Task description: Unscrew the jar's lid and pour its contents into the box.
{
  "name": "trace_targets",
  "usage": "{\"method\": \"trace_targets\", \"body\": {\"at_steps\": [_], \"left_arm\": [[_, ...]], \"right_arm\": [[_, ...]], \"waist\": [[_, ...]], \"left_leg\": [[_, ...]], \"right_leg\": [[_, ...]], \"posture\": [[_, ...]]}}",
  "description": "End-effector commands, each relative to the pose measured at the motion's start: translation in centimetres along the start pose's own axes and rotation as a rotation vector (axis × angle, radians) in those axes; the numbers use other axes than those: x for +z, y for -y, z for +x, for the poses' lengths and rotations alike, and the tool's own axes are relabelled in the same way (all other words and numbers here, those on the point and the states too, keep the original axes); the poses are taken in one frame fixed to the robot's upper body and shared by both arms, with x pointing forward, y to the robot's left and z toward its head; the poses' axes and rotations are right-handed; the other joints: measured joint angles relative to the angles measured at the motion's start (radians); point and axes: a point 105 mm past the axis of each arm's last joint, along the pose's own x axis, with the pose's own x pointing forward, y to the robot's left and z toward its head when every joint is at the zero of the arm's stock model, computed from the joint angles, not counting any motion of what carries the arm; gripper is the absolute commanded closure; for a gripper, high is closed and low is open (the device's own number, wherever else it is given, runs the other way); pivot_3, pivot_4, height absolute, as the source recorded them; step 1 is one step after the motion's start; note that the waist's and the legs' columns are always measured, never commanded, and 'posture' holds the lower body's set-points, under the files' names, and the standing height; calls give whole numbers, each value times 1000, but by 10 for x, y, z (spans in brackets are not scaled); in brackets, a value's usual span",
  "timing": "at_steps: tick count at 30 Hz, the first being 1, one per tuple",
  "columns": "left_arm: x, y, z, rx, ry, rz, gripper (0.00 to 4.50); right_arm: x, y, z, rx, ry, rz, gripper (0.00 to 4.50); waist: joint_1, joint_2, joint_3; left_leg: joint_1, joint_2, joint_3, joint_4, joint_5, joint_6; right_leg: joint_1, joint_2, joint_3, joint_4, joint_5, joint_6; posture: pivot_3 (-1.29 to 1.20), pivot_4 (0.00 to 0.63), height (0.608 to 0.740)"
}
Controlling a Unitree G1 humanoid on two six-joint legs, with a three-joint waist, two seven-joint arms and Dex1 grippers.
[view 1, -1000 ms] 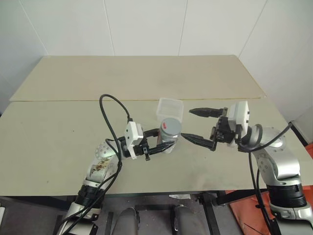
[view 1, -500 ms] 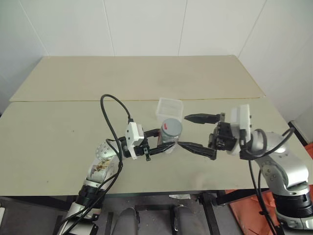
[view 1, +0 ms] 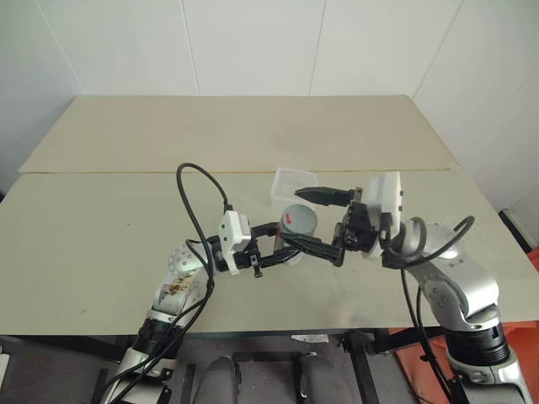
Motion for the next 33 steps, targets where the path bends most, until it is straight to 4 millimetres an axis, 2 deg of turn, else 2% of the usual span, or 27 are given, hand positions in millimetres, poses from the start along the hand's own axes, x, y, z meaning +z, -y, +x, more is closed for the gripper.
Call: {"method": "trace_targets", "body": {"at_steps": [1, 4, 7, 10, 11, 20, 33], "left_arm": [[9, -2, 2, 3, 33, 36, 2509], [9, -1, 1, 5, 32, 35, 2509], [8, -1, 1, 4, 31, 34, 2509], [8, -1, 1, 4, 28, 33, 2509], [8, -1, 0, 3, 27, 33, 2509], [7, -1, 1, -12, 21, 33, 2509], [8, 0, 1, -20, 22, 48, 2509]], "right_arm": [[7, 3, 3, -7, 13, -16, 0], [5, 3, 3, -8, 9, -10, 0], [5, 1, 2, 0, 13, -9, 546], [5, 1, 2, -2, 19, -10, 1573], [5, 1, 3, -7, 17, -10, 1738], [8, -2, 1, -4, 30, -13, 1744], [34, 2, -5, 55, 147, 199, 1744]], "waist": [[0, 0, 0], [-1, 0, 0], [-1, 0, 0], [-1, 0, 0], [-1, 0, 0], [-1, 0, 0], [-1, 0, 0]], "left_leg": [[0, 0, 0, 0, 0, 0], [0, 0, 0, 0, 0, 0], [0, 0, 0, 0, 0, 0], [0, 0, 0, 0, 0, 0], [0, 0, 0, 0, 0, 0], [0, 0, 0, 0, 0, 0], [0, 0, 0, 0, 0, 0]], "right_leg": [[0, 0, 0, 0, 0, 0], [0, 0, 0, 0, 0, 0], [0, 0, 0, 0, 0, 0], [0, 0, 0, 0, 0, 0], [0, 0, 0, 0, 0, 0], [0, 0, 0, 0, 0, 0], [0, 0, 0, 0, 0, 0]], "posture": [[0, 150, 740], [0, 150, 740], [0, 150, 740], [0, 150, 740], [0, 150, 740], [0, 150, 740], [0, 150, 740]]}}
